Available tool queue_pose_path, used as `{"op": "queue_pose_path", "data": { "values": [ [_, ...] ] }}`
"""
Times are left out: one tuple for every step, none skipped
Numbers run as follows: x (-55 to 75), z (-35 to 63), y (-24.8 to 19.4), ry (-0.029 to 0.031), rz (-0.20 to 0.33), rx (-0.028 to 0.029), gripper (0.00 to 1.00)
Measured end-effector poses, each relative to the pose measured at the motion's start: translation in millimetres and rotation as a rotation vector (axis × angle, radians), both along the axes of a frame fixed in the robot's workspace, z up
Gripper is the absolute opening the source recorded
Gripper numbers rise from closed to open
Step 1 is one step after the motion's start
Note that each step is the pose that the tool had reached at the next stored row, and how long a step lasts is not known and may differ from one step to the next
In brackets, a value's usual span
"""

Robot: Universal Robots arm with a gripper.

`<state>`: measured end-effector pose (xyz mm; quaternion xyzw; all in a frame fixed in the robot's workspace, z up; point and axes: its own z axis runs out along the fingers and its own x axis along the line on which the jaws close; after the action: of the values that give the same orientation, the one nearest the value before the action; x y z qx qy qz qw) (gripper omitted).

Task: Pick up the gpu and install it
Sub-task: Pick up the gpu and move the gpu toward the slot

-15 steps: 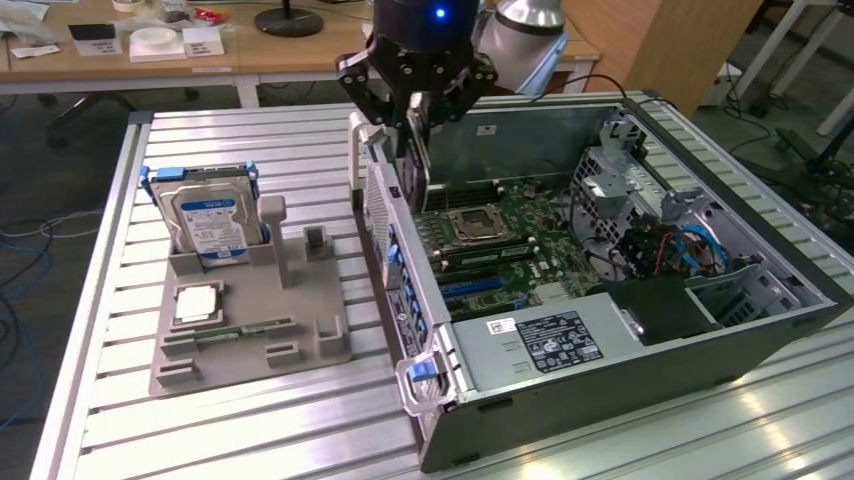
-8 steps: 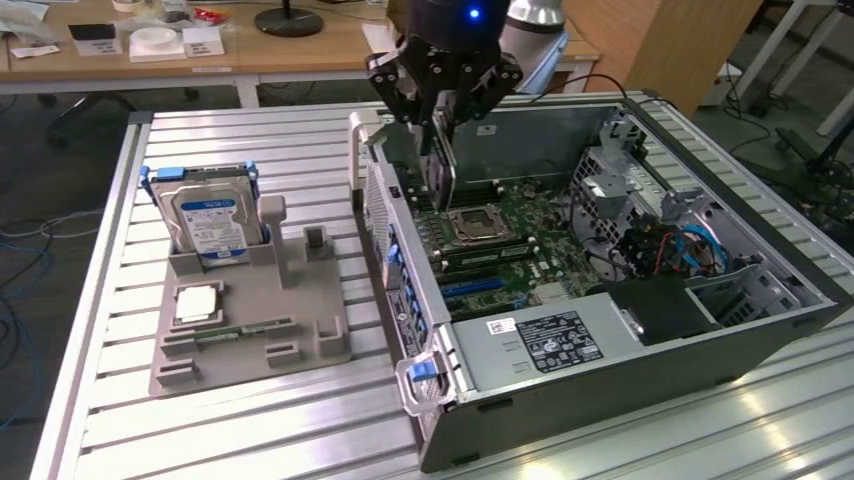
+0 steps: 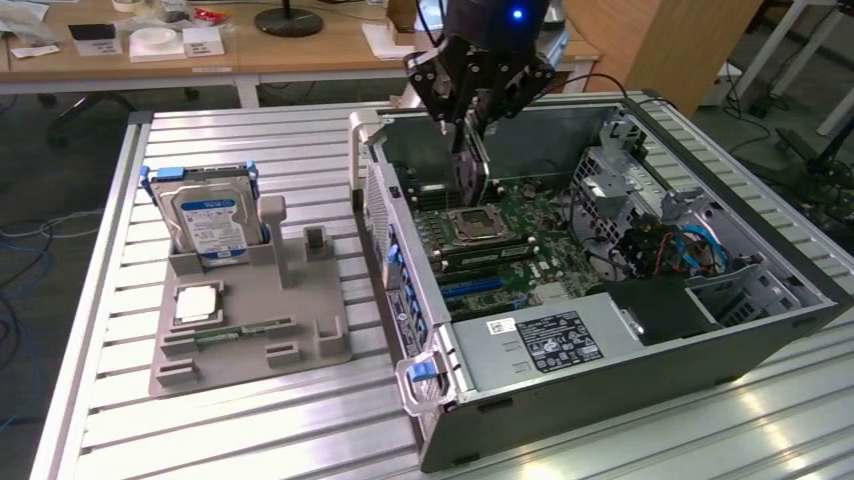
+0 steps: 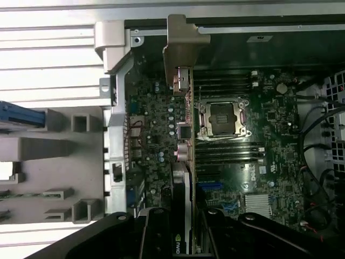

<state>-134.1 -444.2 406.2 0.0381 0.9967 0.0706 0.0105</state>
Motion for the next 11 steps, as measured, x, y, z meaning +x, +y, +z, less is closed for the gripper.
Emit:
{"op": "queue_pose_path", "data": {
  "values": [
    [3.8,0.0,0.0,0.0001,0.000,-0.0001,0.27],
    [7.4,0.0,0.0,0.0001,0.000,-0.0001,0.27],
    [11.2,0.0,0.0,0.0000,0.000,0.0000,0.27],
    [14.6,0.0,0.0,0.0000,0.000,-0.0001,0.27],
    [17.7,0.0,0.0,0.0000,0.000,0.0000,0.27],
    [20.6,0.1,0.0,0.0001,0.000,-0.0001,0.27],
    [23.1,0.0,0.0,0.0001,0.000,-0.0001,0.27],
    [24.9,0.0,0.0,0.0002,0.000,-0.0001,0.27],
    [26.3,0.1,0.0,0.0002,0.000,-0.0001,0.27],
    [27.4,0.0,0.0,0.0001,0.000,-0.0001,0.27],
    [28.4,0.1,0.0,0.0001,0.000,-0.0001,0.27]
  ]
}}
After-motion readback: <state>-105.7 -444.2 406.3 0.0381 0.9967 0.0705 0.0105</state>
